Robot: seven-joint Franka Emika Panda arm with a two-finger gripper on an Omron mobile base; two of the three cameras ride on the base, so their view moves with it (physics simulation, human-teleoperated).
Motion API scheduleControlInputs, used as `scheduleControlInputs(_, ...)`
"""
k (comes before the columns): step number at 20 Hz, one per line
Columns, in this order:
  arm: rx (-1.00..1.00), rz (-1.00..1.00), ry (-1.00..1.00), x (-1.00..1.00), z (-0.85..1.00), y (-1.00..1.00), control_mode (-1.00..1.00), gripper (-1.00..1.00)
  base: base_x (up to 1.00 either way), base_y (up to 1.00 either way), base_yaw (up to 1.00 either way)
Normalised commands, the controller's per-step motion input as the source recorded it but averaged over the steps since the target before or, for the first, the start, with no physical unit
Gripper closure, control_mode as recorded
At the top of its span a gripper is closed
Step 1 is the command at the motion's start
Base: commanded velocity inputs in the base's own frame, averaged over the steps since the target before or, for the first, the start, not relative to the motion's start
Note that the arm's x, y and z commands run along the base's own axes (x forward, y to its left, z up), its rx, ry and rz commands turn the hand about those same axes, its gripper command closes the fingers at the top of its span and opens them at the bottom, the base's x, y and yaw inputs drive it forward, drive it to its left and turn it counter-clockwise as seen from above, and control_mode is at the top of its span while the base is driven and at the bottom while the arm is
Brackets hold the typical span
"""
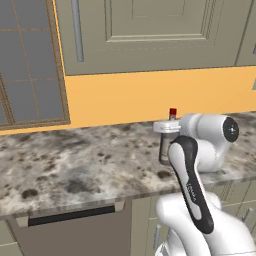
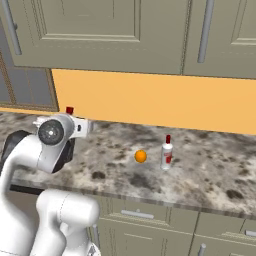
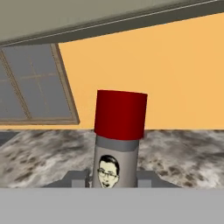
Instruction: Place the liquors on the top shelf of the fridge to keep them out of children's reach, and place the orange on lower shelves for easy access.
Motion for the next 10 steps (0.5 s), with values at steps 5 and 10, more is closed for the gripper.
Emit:
scheduleControlInputs(5,-0.04,-0.02,0.00,-0.47,0.27,-0.29,-1.00,1.00,0.00,0.00,0.00)
scheduleControlInputs(10,-0.07,-0.01,0.00,-0.55,0.10,-0.03,-1.00,1.00,0.00,0.00,0.00)
